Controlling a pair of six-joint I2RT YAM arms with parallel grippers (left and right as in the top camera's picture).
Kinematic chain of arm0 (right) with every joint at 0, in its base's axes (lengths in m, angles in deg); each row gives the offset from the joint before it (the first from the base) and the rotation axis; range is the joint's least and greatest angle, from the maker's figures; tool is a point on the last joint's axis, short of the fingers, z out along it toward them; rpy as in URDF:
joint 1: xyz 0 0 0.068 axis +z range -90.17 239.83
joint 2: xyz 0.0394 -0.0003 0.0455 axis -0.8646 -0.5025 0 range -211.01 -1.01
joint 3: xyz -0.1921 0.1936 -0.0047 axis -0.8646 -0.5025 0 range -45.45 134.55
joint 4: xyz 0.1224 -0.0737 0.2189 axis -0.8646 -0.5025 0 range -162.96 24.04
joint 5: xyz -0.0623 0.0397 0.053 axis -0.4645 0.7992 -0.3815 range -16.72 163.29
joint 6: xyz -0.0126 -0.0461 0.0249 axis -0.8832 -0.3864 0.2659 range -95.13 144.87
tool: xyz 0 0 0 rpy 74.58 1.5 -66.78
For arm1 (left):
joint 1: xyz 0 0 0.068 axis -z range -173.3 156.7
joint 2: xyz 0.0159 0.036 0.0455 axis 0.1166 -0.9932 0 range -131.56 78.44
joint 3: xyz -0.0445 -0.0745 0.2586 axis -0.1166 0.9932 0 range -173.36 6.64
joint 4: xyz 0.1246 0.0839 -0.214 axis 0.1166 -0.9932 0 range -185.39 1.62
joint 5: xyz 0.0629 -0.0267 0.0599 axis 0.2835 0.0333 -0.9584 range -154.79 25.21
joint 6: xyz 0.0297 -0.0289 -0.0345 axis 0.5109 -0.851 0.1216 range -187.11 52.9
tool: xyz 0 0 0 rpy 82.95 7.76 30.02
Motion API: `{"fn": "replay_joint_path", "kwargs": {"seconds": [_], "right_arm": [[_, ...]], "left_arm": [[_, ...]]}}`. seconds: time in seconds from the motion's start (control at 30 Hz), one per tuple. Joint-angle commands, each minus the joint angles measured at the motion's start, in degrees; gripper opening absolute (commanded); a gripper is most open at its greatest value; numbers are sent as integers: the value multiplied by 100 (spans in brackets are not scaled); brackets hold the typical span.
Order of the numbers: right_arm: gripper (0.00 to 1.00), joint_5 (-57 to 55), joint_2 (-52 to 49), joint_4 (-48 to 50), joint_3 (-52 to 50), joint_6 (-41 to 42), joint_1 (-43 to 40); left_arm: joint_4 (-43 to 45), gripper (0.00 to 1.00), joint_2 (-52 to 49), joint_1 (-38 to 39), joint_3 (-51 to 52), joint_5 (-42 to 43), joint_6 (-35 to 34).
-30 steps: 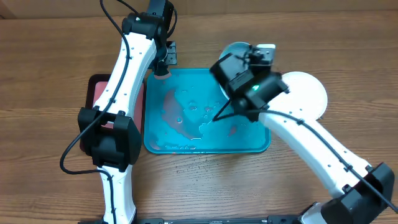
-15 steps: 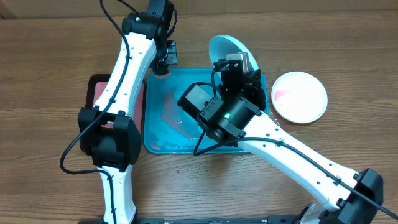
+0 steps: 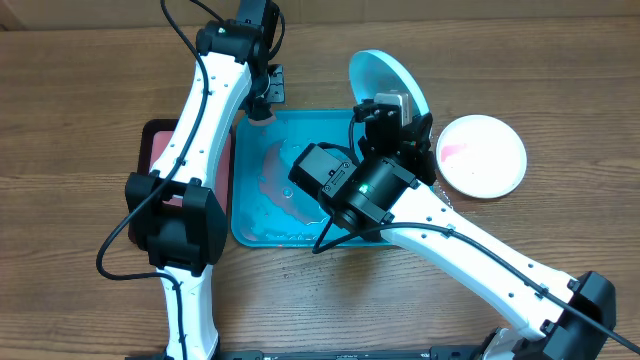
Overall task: Clean dirty plates on tray and stack at the side
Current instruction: 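Lift the light-blue plate with right gripper and carry it right, then lower the light-blue plate onto the plate stack and release it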
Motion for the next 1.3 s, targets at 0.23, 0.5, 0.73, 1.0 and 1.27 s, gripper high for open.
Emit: {"fn": "replay_joint_path", "kwargs": {"seconds": [0.23,0.5,0.73,1.0,1.27], "right_arm": [[4,649,249,15,107,339,68],[4,793,507,87,212,343,52],[4,2288,520,157,323,240,-409],[4,6470,518,772,511,-1460,-2551],[4,8574,221,1043,487,-2424,-5657]], "left_arm": [[0,4,-7,-7,31,26,111],[7,4,-7,-7,31,26,109],[9,4,-7,-7,31,26,109],[17,4,-7,-7,31,26,109],[46,4,-7,-7,31,28,109]]}}
